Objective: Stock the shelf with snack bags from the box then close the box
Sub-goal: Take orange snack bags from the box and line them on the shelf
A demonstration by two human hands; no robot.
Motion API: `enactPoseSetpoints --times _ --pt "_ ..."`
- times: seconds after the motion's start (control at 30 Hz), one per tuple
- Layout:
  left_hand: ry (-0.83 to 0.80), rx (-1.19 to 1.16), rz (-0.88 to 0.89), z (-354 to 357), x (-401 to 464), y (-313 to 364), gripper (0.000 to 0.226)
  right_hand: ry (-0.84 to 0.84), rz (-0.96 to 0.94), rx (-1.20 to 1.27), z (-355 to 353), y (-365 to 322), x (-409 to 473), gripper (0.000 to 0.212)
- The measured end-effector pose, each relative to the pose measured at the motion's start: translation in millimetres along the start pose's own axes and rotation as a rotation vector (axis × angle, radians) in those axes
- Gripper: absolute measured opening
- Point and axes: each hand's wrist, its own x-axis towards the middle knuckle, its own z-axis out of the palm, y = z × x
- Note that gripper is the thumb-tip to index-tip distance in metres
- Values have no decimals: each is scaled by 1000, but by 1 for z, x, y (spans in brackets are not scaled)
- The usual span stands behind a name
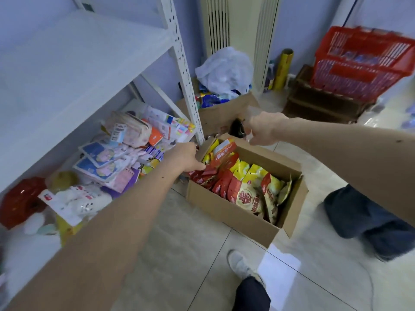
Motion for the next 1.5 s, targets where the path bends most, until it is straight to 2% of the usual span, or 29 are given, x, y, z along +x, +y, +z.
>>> enactPoseSetpoints --times 0.3,0.47,0.6,0.77,0.9,1.0,1.1,1.23,1.37,1.5 --pt "-118 -122 -41 59 91 -1 60 -117 -100 0 59 43 94 39" --pt "-75 -262 -52 93 129 0 59 -156 -171 10 100 58 140 47" --pt "-22 -357 -47 125 162 -1 67 -195 -238 -2 137 68 175 57" --pt "107 -335 -36 171 196 -2 71 -183 -318 60 187 74 213 65" --pt "204 -304 -67 213 217 -7 68 -111 -390 105 225 75 233 68" --pt "234 -316 -56 237 230 -12 62 -33 -429 145 251 74 249 65" --pt "287 -342 -37 251 243 -16 46 -32 -445 198 270 74 263 60" --pt "372 -430 -35 254 259 -18 19 9 -488 252 279 77 275 40" --pt "389 -604 -106 240 267 -16 19 50 -485 348 279 83 283 21" --pt "419 -705 -187 215 274 -15 21 107 -449 386 269 93 291 20"
